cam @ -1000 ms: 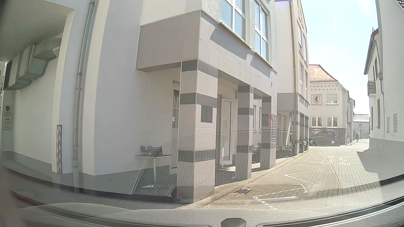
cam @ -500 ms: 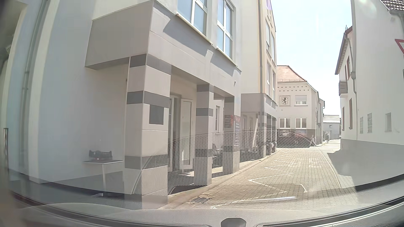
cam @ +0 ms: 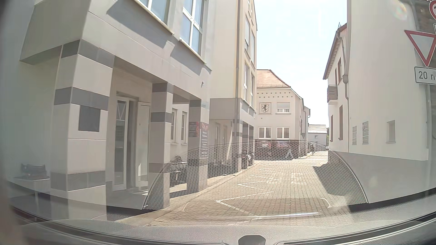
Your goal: Follow the waypoints while adhering to traffic rules and regulations
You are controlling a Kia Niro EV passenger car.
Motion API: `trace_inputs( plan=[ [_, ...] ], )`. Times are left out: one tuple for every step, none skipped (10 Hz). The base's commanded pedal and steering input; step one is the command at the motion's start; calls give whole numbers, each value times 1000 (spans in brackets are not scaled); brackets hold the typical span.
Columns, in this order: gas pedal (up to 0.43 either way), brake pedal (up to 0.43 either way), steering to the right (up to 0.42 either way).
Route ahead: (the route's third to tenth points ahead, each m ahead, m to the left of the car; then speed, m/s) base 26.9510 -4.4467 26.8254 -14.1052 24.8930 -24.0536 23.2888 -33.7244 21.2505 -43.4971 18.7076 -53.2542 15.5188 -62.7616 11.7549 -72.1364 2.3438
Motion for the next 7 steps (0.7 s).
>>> trace_inputs(
  plan=[
    [299,30,526],
    [299,30,470],
    [299,30,426],
    [299,30,367],
    [311,30,306],
    [311,30,240],
    [299,30,192]
  ],
)
